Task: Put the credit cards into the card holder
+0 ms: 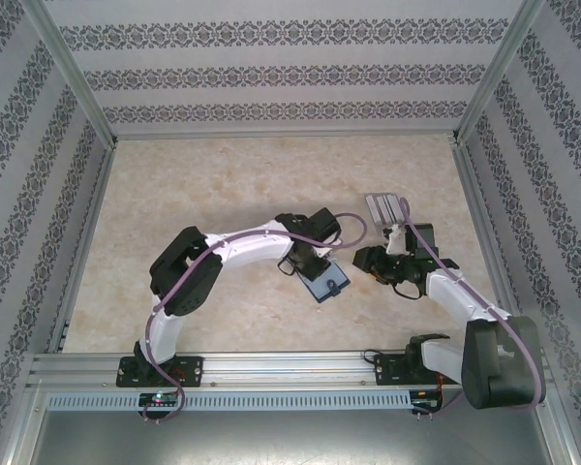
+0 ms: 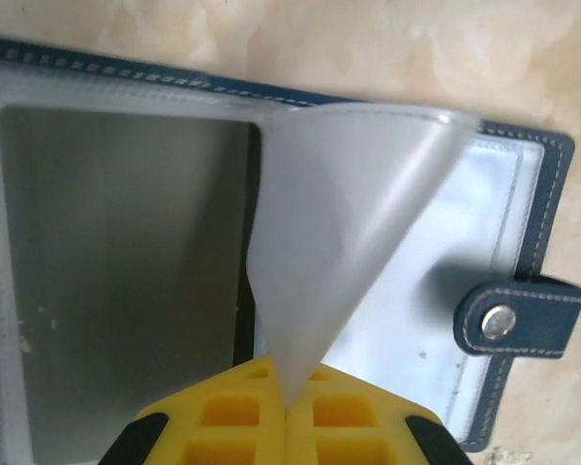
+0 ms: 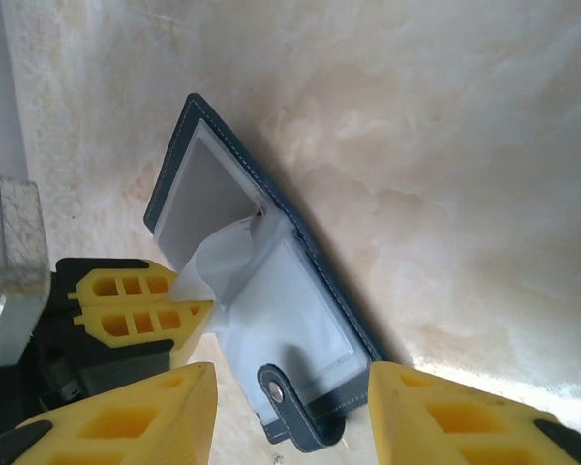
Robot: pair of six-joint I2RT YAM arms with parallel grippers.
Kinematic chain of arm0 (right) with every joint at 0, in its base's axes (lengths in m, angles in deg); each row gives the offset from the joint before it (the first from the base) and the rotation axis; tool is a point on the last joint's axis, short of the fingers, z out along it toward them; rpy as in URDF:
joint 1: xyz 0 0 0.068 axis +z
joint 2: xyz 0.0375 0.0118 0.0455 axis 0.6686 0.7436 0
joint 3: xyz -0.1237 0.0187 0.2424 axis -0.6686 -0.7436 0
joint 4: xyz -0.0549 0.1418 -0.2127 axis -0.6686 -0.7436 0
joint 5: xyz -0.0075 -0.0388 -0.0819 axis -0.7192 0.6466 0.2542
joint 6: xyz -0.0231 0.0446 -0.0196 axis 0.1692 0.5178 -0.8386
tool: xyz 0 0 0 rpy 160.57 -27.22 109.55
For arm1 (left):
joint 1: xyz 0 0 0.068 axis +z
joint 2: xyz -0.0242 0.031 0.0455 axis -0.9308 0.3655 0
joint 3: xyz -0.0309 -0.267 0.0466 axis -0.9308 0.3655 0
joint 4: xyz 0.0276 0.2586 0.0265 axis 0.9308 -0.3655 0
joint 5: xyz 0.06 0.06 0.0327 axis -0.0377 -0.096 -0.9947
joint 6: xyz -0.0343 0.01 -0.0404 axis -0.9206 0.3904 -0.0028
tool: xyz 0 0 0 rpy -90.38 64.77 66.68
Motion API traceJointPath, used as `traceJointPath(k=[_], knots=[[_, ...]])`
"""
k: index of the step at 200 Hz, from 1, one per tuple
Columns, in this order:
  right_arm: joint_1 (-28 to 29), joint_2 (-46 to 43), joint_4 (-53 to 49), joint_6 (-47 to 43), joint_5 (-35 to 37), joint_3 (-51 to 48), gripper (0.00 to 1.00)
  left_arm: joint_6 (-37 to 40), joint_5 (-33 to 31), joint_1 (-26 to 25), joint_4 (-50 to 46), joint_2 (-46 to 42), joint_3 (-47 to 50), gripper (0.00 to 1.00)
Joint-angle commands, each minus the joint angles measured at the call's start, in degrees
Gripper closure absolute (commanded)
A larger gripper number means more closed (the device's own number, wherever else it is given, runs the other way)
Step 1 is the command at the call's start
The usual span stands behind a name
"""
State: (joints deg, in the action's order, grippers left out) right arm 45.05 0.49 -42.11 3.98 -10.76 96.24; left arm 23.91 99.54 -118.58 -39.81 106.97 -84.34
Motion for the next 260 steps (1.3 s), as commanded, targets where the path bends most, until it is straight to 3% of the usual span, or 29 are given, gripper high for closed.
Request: traceJointPath(k=[1, 43, 79, 122, 146, 176, 209, 260], knots=[[-0.5, 2.09, 5.67, 4.3, -4.57, 0.47, 0.54, -3.48, 10.49, 1.42, 4.74, -1.85, 1.75, 0.94], [0.61, 5.42, 13.72, 12.0, -7.66, 0.08, 0.54, -6.9, 18.62, 3.75, 9.04, -1.96, 4.35, 0.91], [5.11, 11.56, 14.87, 13.27, -3.36, 3.48, 0.54, -10.74, 24.95, 4.84, 14.03, -1.7, 6.05, 0.9], [6.36, 13.33, 17.84, 15.51, -2.87, 3.78, 0.58, -13.1, 26.01, 4.84, 16.9, -1.7, 7.59, 0.87], [6.6, 12.13, 17.52, 15.71, -2.84, 3.43, 0.68, -14.22, 26.52, 4.84, 18.71, -2.09, 8.73, 0.85], [6.93, 11.57, 17.41, 16.45, -3.08, 2.82, 0.72, -14.37, 26.4, 5.23, 19.21, -2.42, 8.91, 0.81], [7.28, 11.14, 17.68, 16.65, -2.97, 2.38, 0.85, -14.14, 27.03, 5.71, 19.45, -2.56, 9.35, 0.8], [7.74, 11.09, 17.05, 16.71, -2.15, 2.2, 0.95, -14.03, 28.16, 7.2, 21.15, -5.74, 12.38, 0.56]])
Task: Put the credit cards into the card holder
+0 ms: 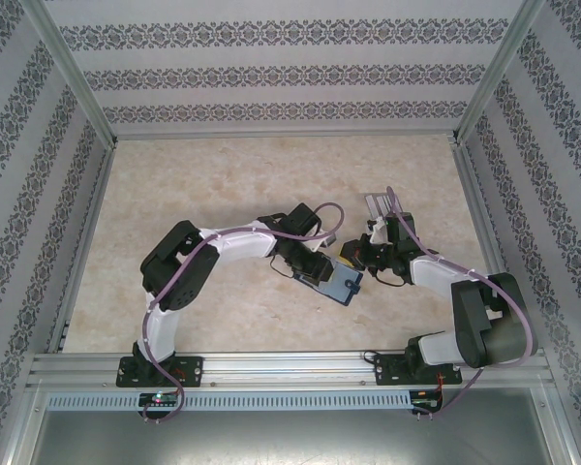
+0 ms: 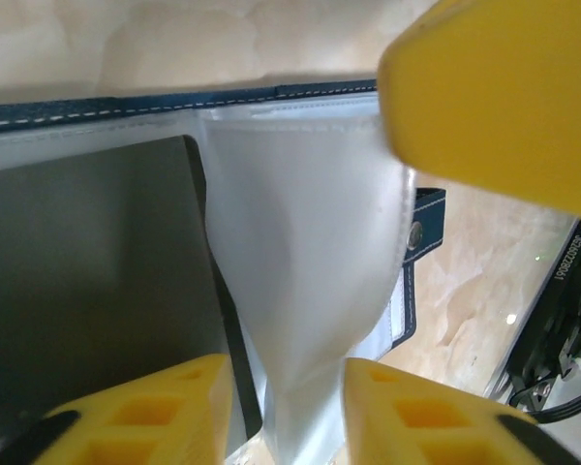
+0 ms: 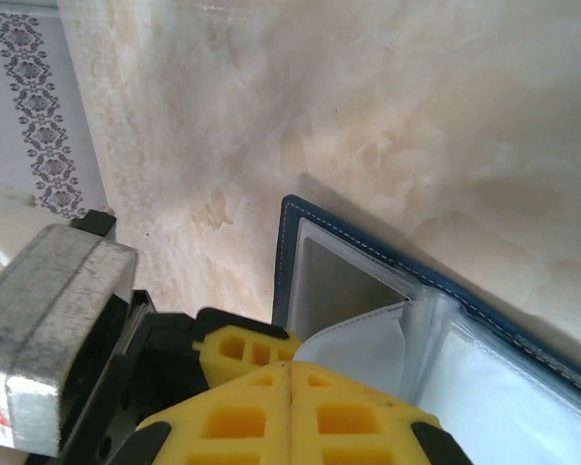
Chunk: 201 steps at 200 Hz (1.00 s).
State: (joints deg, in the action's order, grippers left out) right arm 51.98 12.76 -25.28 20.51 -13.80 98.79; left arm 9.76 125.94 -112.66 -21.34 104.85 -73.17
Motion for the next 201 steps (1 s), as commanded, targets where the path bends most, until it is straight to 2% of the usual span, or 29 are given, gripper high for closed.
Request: traceJointPath(k=[1, 48, 96, 108, 130, 177, 201], knots=[[0.84, -1.15, 0.22, 0.24, 0.88, -0.36, 0.95, 0.07, 1.78, 1.29, 2.71, -3.64, 1.23, 0.56], [4.24, -0.96, 0.51, 2.94, 4.36, 0.43, 0.96, -2.04, 7.08, 2.49, 7.43, -3.93, 2.82, 0.48], [5.08, 0.08, 0.44, 4.01, 5.62, 1.74, 0.96, -1.36, 5.54, 3.14, 4.59, -2.9, 0.66, 0.5], [5.33, -0.06, 0.66, 4.3, 5.62, 1.9, 0.95, -1.12, 4.82, 3.12, 3.49, -2.78, 0.34, 0.55], [5.39, -0.34, -0.37, 3.53, 5.84, 2.21, 0.95, -1.05, 5.46, 3.13, 3.99, -2.91, 1.26, 0.76], [5.36, -0.34, -0.98, 3.25, 5.7, 2.71, 0.94, -0.44, 6.42, 3.09, 3.9, -4.22, 2.62, 0.9], [5.4, -0.33, -0.99, 3.78, 5.81, 2.71, 0.85, -0.17, 6.56, 3.08, 3.1, -4.28, 2.62, 1.0]])
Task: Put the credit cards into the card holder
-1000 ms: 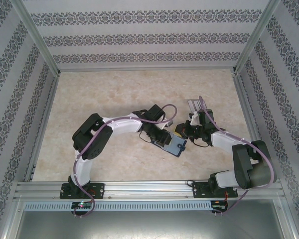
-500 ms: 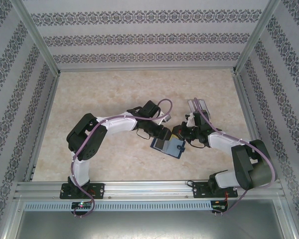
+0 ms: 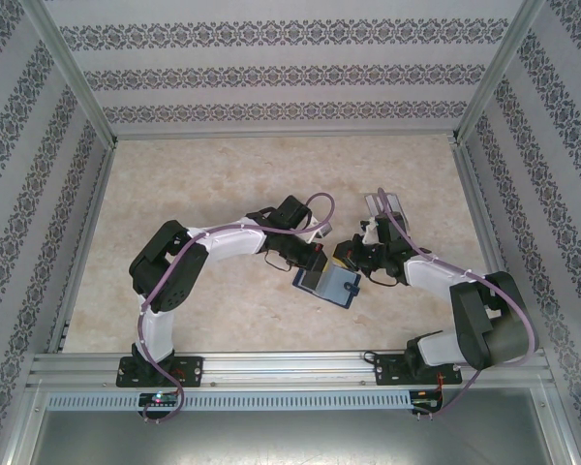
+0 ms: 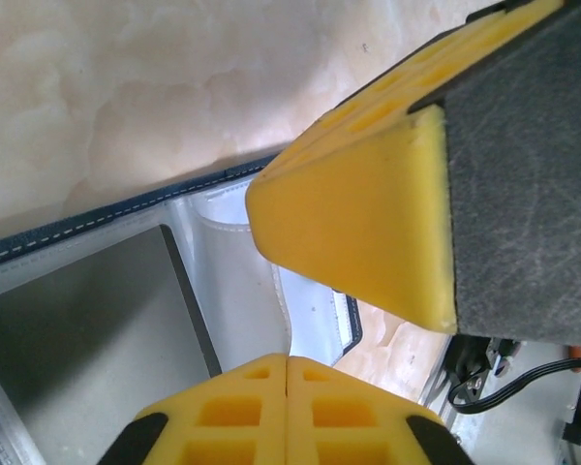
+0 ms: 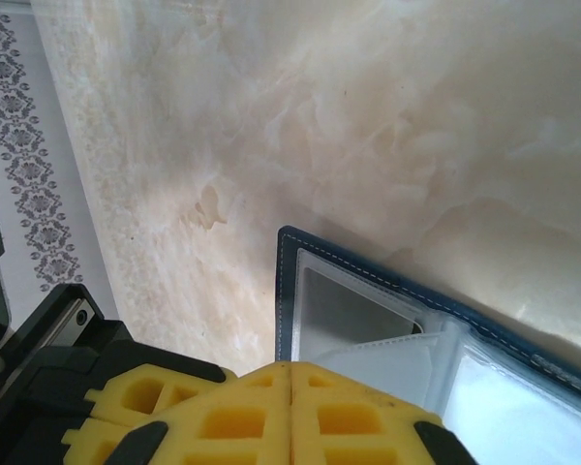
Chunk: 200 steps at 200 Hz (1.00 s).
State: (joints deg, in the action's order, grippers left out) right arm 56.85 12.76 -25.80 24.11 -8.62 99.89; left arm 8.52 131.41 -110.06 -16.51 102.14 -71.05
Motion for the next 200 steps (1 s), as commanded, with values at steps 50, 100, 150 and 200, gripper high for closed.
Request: traceJointPath(k=[50, 100, 150, 200], knots=[[-0.26, -4.16, -2.93, -0.65, 1.93, -0.36, 0.65, -0.84, 2.31, 1.23, 0.45, -2.34, 2.36, 1.0], [-2.86, -9.11, -8.79, -6.0, 5.79, -0.44, 0.63, -2.8, 0.41, 3.47, 2.56, -3.62, 4.67, 0.98], [-3.21, -11.21, -21.19, -16.94, 16.18, 5.11, 0.63, -1.36, -6.75, 4.05, 0.61, -5.63, 6.05, 0.73], [-4.85, -11.11, -26.38, -21.89, 19.77, 10.61, 0.62, -2.03, -3.51, 4.67, 2.48, -4.89, 6.9, 0.72]])
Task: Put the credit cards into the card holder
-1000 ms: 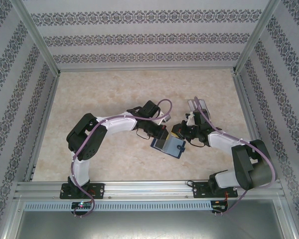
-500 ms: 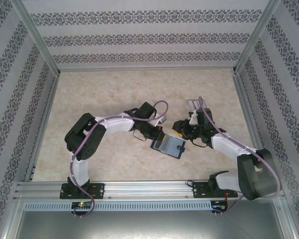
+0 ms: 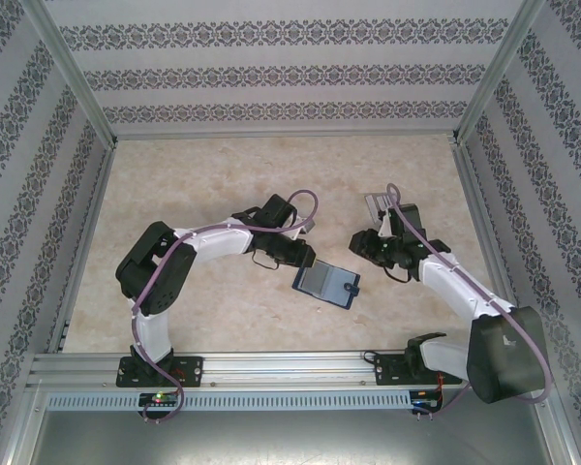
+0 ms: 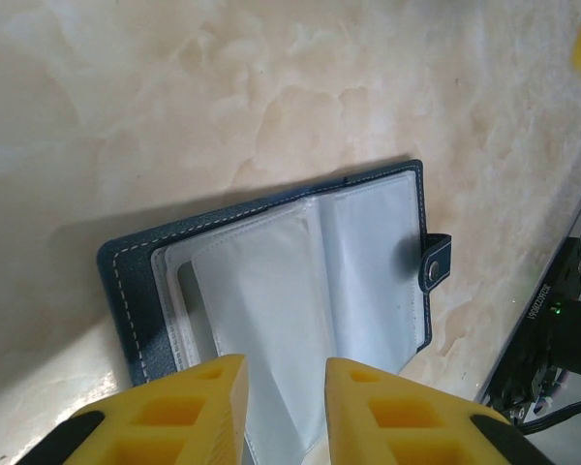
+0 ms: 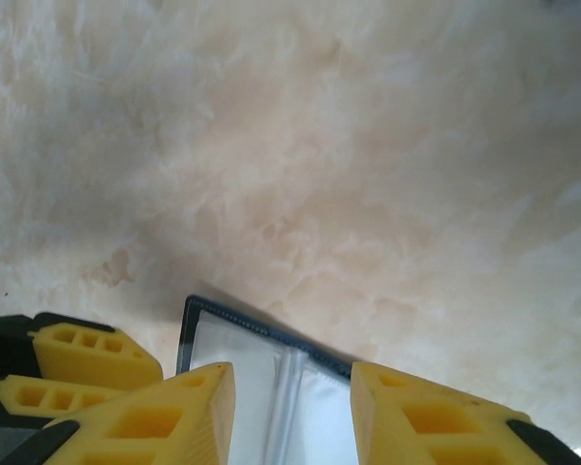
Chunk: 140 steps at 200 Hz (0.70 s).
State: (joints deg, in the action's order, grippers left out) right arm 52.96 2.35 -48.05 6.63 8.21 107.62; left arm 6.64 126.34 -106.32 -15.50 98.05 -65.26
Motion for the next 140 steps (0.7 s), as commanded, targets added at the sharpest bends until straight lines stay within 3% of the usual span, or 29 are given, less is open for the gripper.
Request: traceJointPath(k=[1, 37, 78, 116, 140], knots=[[-0.97, -0.64, -4.24, -4.47, 2.95, 2.99, 0.62, -0.21, 1.61, 0.93, 1.56, -0.81, 1.18, 0.72], [-3.39, -0.26, -8.57, -8.2, 6.02, 6.69, 0.6, 0.75, -1.71, 1.45, 0.33, -2.57, 2.09, 0.65], [-4.06, 4.0, -15.09, -17.44, 13.01, 15.28, 0.65, 4.04, -19.91, 1.62, -4.18, -6.21, 3.49, 0.42], [-4.34, 15.03, -21.69, -23.26, 19.21, 26.87, 0.61, 3.09, -11.53, 1.99, 1.41, -5.23, 5.37, 0.38], [-4.22, 21.62, -23.86, -26.09, 22.33, 32.69, 0.58, 4.49, -11.12, 1.99, 5.93, -5.45, 8.28, 0.38]])
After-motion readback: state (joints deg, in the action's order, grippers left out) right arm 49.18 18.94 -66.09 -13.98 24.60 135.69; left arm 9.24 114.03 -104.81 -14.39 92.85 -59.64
